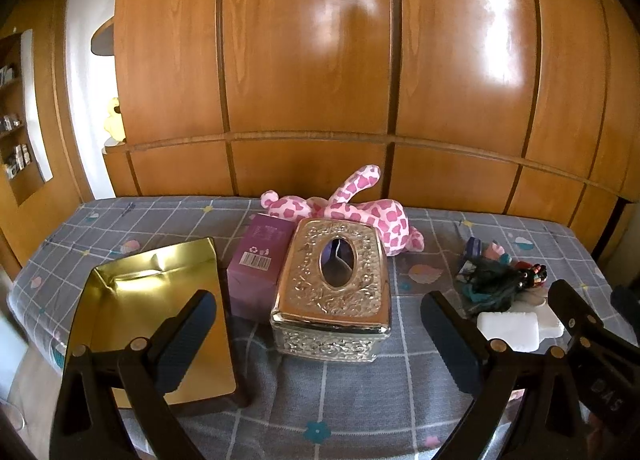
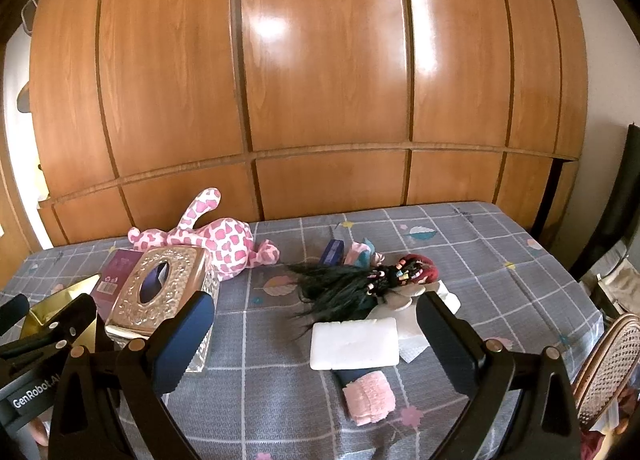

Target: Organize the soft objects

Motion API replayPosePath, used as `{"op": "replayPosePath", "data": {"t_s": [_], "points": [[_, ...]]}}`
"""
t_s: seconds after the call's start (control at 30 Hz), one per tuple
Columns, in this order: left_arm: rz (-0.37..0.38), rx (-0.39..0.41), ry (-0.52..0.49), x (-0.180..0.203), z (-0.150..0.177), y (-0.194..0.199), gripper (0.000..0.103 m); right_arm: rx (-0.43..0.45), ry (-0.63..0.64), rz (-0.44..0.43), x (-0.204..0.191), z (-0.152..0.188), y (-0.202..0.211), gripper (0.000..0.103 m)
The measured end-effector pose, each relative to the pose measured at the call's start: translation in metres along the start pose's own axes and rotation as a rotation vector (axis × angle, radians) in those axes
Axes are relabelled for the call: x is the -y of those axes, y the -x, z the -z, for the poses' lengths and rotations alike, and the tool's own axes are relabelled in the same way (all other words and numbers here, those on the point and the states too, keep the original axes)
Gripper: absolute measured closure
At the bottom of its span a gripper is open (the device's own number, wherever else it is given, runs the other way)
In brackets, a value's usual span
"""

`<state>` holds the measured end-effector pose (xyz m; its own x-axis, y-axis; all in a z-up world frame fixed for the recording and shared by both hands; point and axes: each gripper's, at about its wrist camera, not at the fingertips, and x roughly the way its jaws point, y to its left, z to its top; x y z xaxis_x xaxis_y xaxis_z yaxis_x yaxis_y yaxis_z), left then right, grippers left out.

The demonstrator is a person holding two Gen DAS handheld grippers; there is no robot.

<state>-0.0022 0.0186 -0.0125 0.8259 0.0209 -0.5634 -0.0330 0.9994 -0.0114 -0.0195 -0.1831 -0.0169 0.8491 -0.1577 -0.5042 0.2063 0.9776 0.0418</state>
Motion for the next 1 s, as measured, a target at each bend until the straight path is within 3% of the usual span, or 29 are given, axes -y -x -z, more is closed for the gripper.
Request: {"op": "replayPosePath", "data": {"t_s": [1.0], "points": [[-0.008,-0.015,0.013,-0.0063,0.0023,-0.0013,0.0,-0.007,0.009,-0.01,-0.0024,0.0006,-0.0055,0.0]]}}
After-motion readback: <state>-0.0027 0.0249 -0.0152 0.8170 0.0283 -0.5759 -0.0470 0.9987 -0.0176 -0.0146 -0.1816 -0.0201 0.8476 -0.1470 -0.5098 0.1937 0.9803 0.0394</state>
